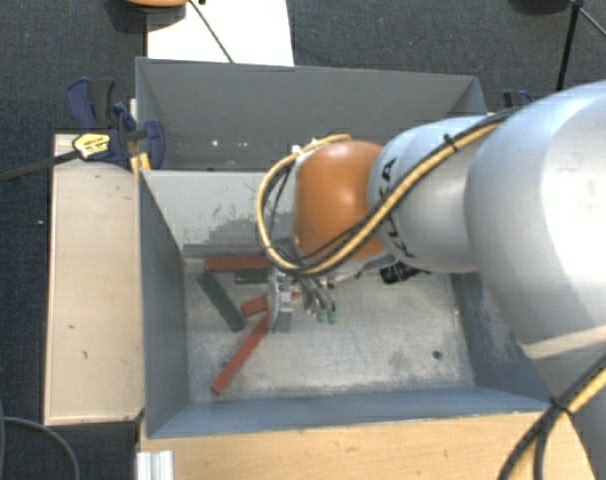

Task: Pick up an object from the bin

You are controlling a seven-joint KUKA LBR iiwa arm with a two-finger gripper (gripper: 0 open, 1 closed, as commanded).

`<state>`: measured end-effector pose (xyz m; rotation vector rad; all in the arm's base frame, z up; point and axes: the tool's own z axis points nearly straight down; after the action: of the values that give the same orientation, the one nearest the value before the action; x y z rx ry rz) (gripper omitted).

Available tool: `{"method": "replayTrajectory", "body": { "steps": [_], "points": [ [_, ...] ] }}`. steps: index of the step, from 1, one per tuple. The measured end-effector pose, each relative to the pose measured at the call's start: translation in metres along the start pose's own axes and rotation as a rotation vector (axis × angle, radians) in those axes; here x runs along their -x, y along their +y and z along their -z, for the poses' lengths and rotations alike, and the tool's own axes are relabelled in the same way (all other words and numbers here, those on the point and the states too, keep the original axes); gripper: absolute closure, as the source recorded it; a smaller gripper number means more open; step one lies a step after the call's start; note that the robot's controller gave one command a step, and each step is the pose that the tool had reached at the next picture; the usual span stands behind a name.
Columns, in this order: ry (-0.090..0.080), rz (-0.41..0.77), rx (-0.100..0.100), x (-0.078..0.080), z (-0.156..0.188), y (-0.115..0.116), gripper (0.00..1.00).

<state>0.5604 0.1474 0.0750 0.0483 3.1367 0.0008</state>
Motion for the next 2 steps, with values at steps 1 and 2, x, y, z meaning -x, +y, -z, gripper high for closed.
{"method": "replayTrajectory", "body": {
  "steps": [1,2],
  "points": [
    [0.005,-0.003,0.000,-0.0022,-0.0041,0.0006,0.00],
    [0.005,-0.009,0.000,-0.0022,-0.0043,0.0005,1.00]
  ]
}}
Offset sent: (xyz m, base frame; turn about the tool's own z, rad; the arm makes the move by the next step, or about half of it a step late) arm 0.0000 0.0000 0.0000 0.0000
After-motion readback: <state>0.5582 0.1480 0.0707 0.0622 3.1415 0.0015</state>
